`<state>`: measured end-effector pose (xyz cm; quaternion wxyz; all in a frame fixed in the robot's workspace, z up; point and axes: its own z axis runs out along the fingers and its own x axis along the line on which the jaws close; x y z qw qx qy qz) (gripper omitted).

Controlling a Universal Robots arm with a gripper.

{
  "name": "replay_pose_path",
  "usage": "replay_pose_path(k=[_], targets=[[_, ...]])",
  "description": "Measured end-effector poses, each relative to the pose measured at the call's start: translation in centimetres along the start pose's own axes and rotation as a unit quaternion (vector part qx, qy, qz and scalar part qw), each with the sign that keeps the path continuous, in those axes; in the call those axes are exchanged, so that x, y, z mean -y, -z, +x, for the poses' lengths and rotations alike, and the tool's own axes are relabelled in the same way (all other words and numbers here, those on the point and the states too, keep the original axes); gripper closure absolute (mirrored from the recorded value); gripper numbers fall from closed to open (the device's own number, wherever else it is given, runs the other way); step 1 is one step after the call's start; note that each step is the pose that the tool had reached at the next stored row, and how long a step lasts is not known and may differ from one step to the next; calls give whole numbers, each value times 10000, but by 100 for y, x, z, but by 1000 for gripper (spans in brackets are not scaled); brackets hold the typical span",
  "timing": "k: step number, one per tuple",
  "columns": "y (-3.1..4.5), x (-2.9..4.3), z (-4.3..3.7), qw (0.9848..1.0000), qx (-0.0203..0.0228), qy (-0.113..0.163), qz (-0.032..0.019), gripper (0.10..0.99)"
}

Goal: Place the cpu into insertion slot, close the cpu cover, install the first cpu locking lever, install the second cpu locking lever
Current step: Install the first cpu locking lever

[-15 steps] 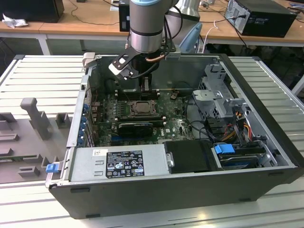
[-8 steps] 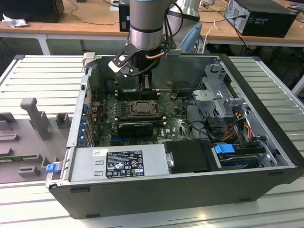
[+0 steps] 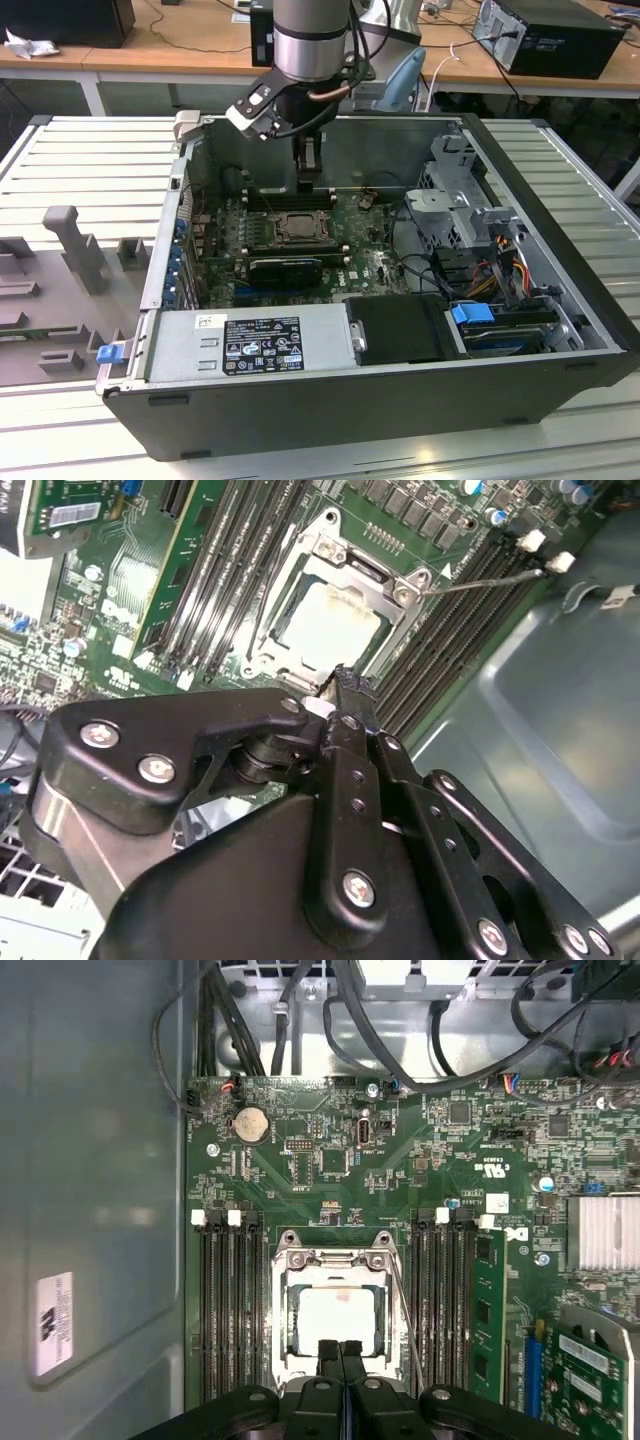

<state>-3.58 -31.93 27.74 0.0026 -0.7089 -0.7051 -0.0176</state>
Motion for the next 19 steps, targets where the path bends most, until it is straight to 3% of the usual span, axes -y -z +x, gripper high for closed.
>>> replay_pose_path(k=[3,8,12,19], targets=[[25,-1,1,10000,-2,23,0,980],[26,-1,1,9990,-10,447,13,980],[26,-1,1,9963,-18,859,24,980],[26,-1,1,9879,-33,1550,45,980]])
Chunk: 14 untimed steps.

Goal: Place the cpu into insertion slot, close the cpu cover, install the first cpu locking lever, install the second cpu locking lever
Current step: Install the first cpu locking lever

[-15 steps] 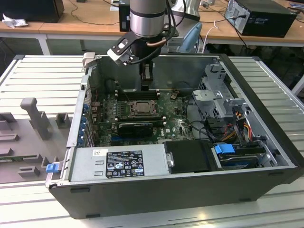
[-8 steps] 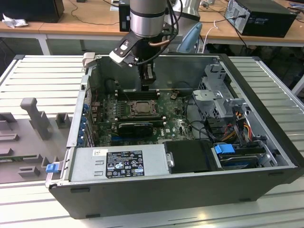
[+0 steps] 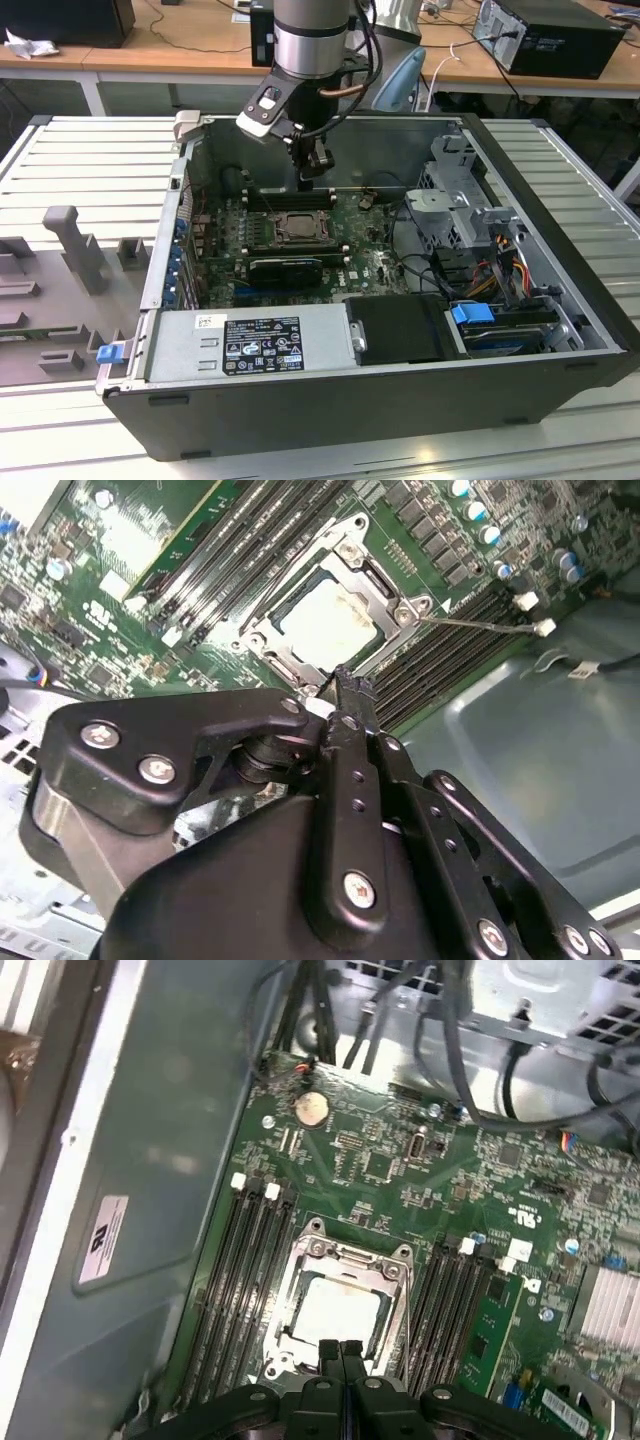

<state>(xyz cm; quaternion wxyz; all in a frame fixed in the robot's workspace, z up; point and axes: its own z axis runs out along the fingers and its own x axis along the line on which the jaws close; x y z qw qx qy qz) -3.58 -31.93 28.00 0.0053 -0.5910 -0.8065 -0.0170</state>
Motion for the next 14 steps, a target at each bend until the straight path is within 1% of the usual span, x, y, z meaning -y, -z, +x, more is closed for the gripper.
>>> replay_pose_path(k=[3,8,9,12,14], targets=[[0,0,0,9996,-6,300,9,980],[0,0,0,9984,-12,566,17,980],[0,0,0,9971,-16,763,22,980],[0,-1,0,9955,-20,951,27,980],[0,-1,0,9936,-24,1133,32,980]])
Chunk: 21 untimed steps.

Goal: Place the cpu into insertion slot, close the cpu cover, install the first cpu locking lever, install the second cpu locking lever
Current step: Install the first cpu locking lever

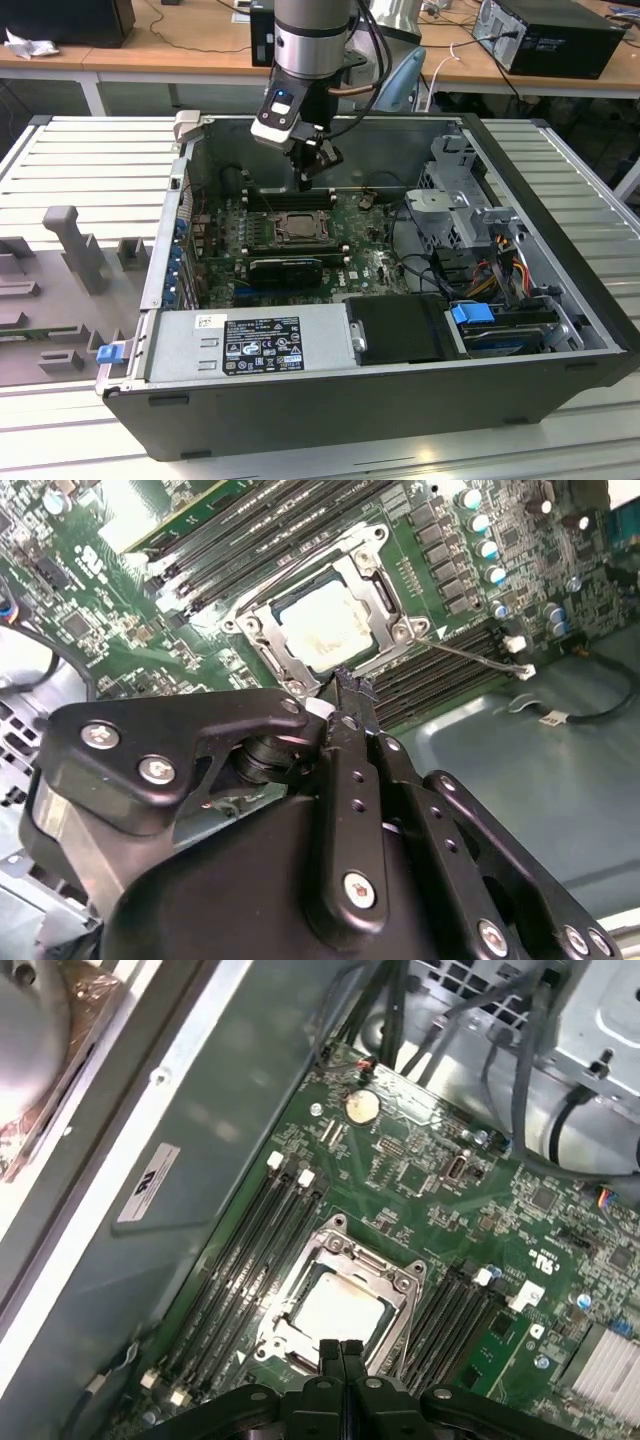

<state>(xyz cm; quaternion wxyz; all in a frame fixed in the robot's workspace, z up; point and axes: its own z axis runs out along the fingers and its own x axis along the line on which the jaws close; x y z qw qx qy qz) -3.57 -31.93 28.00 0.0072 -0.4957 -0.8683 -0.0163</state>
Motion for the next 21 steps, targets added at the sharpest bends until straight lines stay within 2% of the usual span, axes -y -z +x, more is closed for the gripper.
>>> replay_pose_path(k=[6,9,13,18,20,21], targets=[[0,0,0,9989,-10,467,14,980],[0,0,0,9967,-17,807,23,980],[0,-1,0,9942,-23,1071,31,980],[0,-2,-2,9874,-33,1582,46,980],[0,-3,-2,9855,-36,1694,49,980],[0,-3,-2,9838,-38,1791,52,980]])
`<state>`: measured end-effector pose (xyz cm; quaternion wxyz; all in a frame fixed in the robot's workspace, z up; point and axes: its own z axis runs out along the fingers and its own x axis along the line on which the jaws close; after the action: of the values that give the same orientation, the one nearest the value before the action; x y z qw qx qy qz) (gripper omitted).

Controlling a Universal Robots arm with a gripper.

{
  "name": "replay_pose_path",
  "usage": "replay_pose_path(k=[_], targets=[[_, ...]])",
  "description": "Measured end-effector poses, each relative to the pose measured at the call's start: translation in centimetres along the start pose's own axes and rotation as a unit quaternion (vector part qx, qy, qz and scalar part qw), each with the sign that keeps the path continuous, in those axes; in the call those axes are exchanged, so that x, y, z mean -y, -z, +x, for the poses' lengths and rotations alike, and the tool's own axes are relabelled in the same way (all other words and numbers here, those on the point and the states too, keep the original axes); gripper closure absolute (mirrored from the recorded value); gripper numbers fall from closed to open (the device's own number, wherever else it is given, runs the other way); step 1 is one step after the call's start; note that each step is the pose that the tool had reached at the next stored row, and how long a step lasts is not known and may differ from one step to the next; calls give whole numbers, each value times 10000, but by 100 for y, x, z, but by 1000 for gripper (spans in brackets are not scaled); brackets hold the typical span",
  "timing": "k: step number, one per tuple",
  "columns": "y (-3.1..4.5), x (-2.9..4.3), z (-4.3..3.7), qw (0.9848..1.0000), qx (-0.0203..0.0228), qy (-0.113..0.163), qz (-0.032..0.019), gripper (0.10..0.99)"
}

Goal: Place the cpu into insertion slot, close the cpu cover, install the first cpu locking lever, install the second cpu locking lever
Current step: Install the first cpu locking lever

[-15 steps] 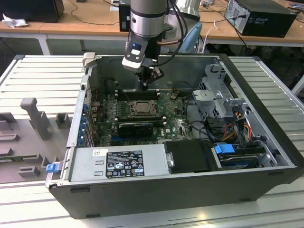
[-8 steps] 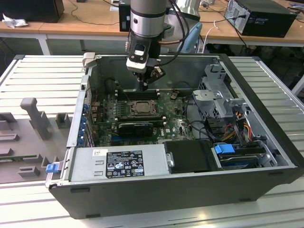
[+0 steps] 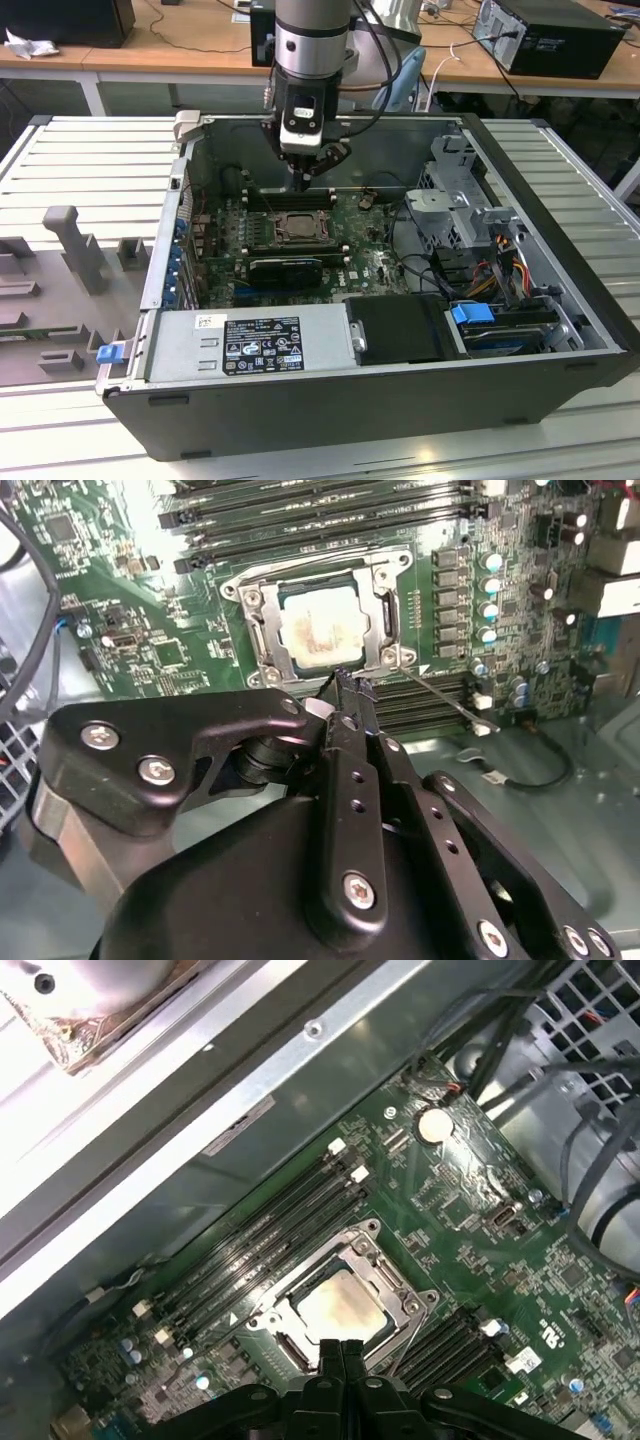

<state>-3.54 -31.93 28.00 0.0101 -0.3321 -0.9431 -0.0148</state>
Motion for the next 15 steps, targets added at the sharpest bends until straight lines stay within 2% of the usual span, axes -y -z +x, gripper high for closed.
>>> replay_pose_path(k=[5,7,12,15], targets=[[0,0,0,9995,-7,321,9,980],[0,0,0,9987,-11,509,14,980],[0,0,0,9971,-16,754,22,980],[0,0,0,9954,-20,955,28,980]])
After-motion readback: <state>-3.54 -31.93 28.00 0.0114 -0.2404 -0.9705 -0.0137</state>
